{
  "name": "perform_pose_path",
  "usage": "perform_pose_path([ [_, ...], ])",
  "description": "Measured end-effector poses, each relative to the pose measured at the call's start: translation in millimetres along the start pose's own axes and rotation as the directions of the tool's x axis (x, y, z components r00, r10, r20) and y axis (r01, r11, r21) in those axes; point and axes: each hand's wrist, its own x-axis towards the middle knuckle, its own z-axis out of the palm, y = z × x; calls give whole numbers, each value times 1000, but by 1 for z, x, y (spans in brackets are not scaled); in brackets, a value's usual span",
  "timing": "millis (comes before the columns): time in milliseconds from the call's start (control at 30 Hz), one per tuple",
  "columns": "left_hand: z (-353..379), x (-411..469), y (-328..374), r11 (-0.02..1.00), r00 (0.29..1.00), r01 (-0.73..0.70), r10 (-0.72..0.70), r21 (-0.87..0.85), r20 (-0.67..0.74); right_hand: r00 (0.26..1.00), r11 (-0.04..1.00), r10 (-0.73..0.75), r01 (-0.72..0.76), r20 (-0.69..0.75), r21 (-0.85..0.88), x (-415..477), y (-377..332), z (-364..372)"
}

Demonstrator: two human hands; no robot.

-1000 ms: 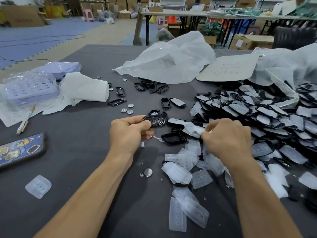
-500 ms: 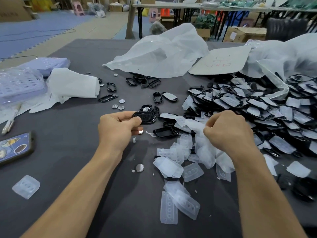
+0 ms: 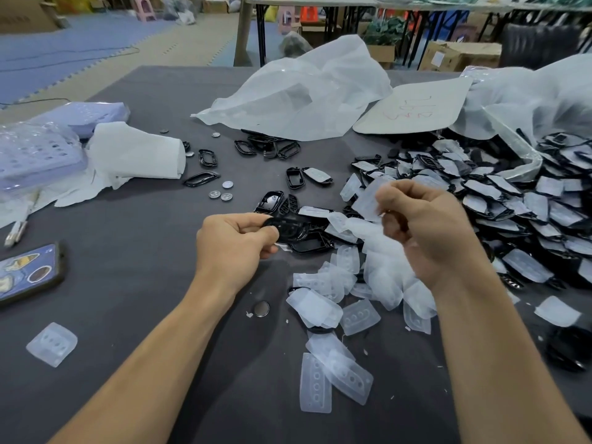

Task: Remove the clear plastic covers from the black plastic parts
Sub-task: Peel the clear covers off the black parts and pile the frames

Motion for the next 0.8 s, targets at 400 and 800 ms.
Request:
perform_pose_path([
  [400,6,-8,6,995,994,54,-45,-90,104,977,991,87,-105,193,85,-13,20,48],
  [800,8,-10,8,991,985,84,-66,-106,162,988,996,19,-32,152,88,-14,30,59],
])
